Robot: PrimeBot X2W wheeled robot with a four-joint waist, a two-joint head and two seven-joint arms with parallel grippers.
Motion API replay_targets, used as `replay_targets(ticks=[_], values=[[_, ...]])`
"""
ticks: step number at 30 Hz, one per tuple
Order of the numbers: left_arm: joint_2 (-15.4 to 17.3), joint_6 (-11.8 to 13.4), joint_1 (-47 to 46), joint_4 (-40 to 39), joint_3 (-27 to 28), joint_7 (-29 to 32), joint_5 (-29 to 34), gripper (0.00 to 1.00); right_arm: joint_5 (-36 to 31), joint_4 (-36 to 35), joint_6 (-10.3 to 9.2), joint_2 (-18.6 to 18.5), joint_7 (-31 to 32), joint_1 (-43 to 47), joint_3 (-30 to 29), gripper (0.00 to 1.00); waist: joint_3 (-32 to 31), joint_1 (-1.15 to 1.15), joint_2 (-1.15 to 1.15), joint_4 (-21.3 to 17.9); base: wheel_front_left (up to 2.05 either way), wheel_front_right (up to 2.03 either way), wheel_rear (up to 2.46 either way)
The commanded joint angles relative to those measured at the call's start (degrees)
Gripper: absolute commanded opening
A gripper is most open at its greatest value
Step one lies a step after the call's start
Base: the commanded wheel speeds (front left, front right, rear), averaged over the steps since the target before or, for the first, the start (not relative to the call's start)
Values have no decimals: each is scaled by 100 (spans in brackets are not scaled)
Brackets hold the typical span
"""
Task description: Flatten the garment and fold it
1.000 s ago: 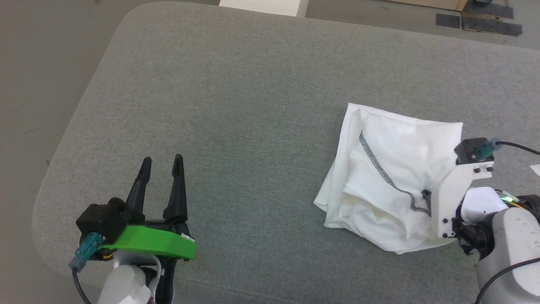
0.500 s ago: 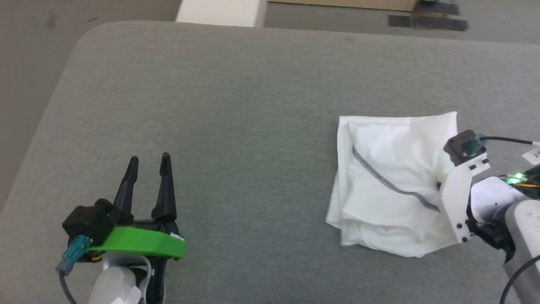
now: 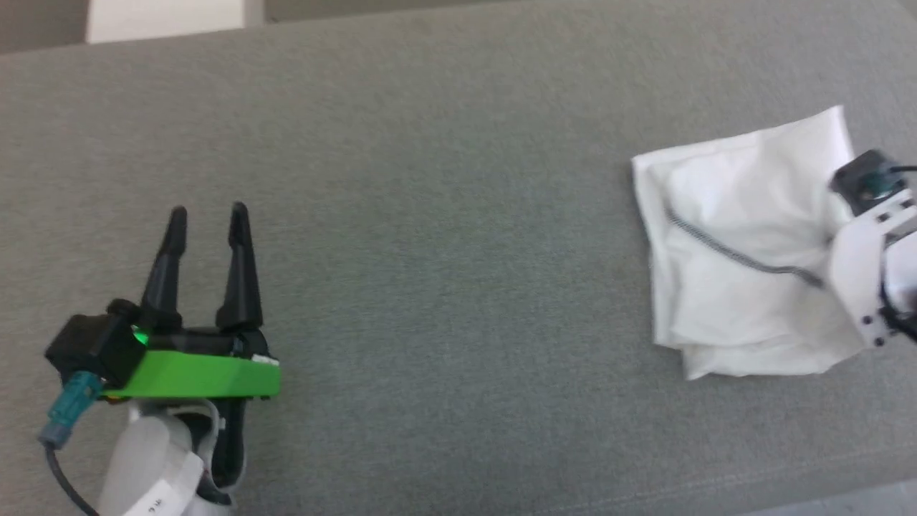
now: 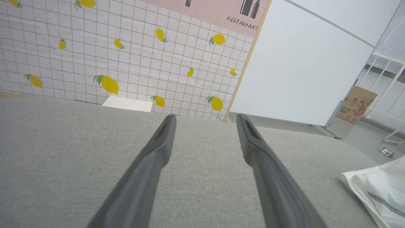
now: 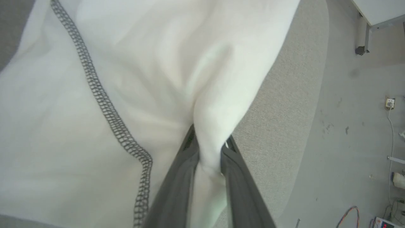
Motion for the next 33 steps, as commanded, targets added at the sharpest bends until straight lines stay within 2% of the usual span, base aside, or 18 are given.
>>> replay_targets(ticks=[1,2,9,12,18,19,20,21,27,33], values=[[104,-34,-101,-93,52,-22,58,100,-36,91,-10,-119,-81,-152,-68,0,780,0,-1,-466,0,0,0],[253,-6,-168,-314,150,-12,126,100,-118,317,-10,-415,-238,-272,-306,0,1115,0,-1,-410,0,0,0],[569,169,-130,-1023,502,177,161,100,-409,785,-10,-928,-559,-455,-1106,0,1733,0,-1,-202,0,0,0],[702,254,-61,-1385,685,303,158,100,-597,1035,-10,-921,-609,-550,-1709,0,1979,0,-1,-156,0,0,0],[867,348,86,-1841,906,510,134,100,-1044,1414,-10,-662,-747,-656,-2785,0,2251,0,-1,-126,0,0,0],[889,355,106,-1893,924,540,131,100,-1146,1474,-10,-592,-776,-672,-2979,18,2276,0,-1,-120,0,0,0],[900,358,120,-1930,936,556,123,100,-1227,1495,-10,-545,-837,-676,-3091,46,2290,0,-1,-115,0,0,0],[914,370,138,-1968,948,584,125,100,-1331,1519,-10,-501,-927,-676,-3213,100,2300,0,-1,-108,0,0,0],[945,426,211,-2049,1005,637,114,100,-1520,1629,-10,-345,-1421,-768,-3559,100,2204,0,-1,-108,0,0,0],[827,462,237,-1841,958,508,47,100,-1180,1349,-10,-346,-2150,-1118,-3165,100,1791,0,-1,-68,0,0,0]])
